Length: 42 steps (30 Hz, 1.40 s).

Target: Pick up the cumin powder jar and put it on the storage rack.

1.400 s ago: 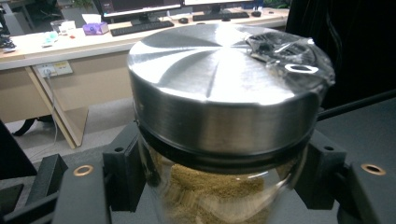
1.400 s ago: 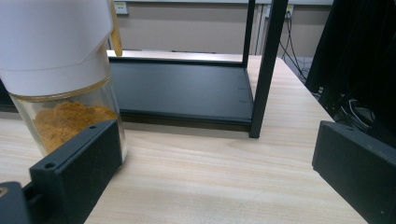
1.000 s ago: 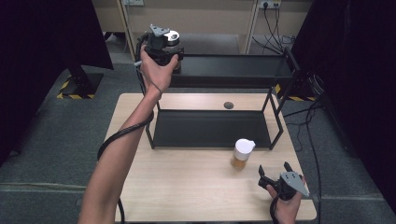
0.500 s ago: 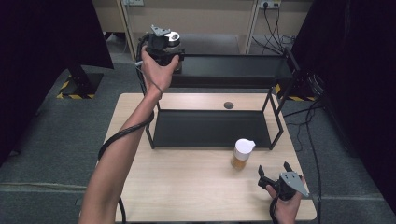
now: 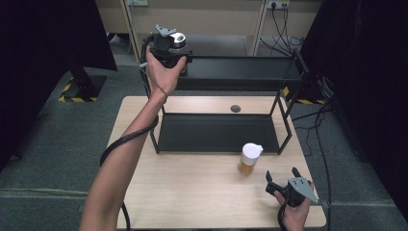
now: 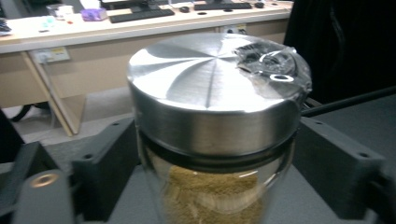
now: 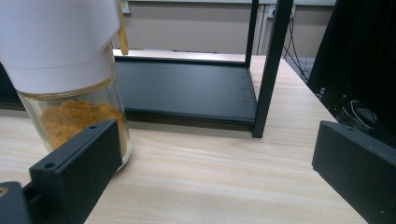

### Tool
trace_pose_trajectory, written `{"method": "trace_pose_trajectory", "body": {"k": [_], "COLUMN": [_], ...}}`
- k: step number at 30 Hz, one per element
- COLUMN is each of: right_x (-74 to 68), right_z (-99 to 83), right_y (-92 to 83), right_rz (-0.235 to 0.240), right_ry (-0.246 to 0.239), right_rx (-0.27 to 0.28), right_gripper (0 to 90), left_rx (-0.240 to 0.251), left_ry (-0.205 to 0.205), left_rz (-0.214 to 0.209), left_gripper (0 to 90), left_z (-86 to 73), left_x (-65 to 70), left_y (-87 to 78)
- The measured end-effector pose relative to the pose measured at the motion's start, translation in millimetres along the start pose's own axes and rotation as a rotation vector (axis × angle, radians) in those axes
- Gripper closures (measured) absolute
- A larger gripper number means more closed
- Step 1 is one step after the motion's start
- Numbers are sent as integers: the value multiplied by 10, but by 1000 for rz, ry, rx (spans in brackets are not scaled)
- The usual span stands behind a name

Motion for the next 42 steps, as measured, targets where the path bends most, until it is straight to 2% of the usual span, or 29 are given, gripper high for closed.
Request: {"method": "trace_pose_trajectory", "body": {"k": [1,2,3,8,16,19,31,42], "right_x": [-1,-1,0,1,-9,-9,12,12], "right_z": [0,0,-1,-2,0,-1,-1,-1], "right_y": [-1,-1,-2,-4,-5,-6,-3,-2], "right_rz": [0,0,1,2,2,1,7,7], "right_ry": [1,1,0,2,-3,-1,10,11], "right_rx": [0,0,0,0,-1,0,-1,-2], "right_gripper": [15,15,16,15,15,15,15,14], "left_rx": [5,5,7,11,31,44,72,91], "left_ry": [-1,-1,0,13,31,46,64,85], "left_rz": [23,23,40,44,29,28,4,-18], "left_gripper": [52,33,18,0,0,0,0,0], "left_z": [-5,-5,-9,-33,-95,-113,-224,-360], "left_x": [20,20,30,19,31,55,89,136], "left_y": [-7,-7,-14,-37,-161,-256,-500,-641]}}
Point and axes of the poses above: each handheld gripper's, and its own axes: y roughly forward along the jaws, z roughly out of its top, x roughly to its right, the point moved 2 cm from there along y, roughly forward along the jaws, and after that the axes turned 7 degrees about -z, right-handed, at the moved point
